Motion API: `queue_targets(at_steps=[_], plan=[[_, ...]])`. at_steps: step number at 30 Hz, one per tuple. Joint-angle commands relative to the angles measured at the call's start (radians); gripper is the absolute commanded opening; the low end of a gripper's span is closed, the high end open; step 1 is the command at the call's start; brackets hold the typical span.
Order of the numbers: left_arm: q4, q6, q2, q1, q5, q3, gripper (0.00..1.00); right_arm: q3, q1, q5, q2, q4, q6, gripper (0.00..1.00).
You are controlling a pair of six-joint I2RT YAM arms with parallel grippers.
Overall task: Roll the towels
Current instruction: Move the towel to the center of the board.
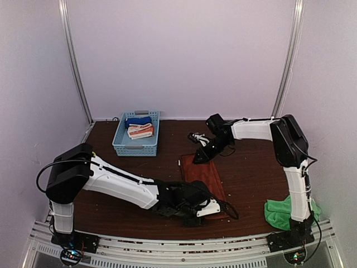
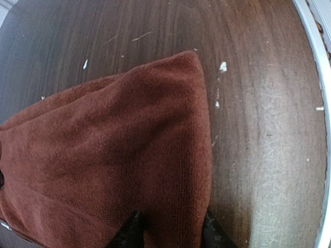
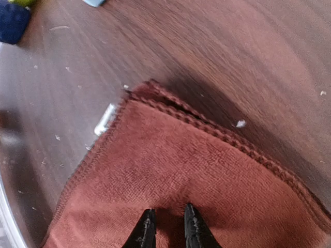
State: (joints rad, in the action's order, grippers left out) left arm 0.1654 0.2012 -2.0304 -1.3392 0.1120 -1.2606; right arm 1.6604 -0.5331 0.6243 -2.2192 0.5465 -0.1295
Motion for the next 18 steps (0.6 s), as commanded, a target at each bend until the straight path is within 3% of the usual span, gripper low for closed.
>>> queue_targets(at_steps=[1, 6, 11, 18], plan=[[0.006, 0.001, 0.000, -0.003, 0.060, 0.023, 0.31, 0.104, 0.004, -0.153, -0.117, 0.082, 0.083, 0.22], [-0.018, 0.031, 0.035, 0.001, 0.104, 0.091, 0.27, 0.279, 0.004, -0.145, -0.254, 0.112, 0.084, 0.21], [-0.019, -0.017, -0.007, 0.029, 0.154, 0.048, 0.20, 0.467, -0.004, -0.084, -0.311, 0.165, 0.076, 0.22], [-0.034, -0.078, -0.018, 0.102, 0.126, 0.044, 0.15, 0.304, 0.016, -0.035, -0.027, 0.175, 0.018, 0.30]])
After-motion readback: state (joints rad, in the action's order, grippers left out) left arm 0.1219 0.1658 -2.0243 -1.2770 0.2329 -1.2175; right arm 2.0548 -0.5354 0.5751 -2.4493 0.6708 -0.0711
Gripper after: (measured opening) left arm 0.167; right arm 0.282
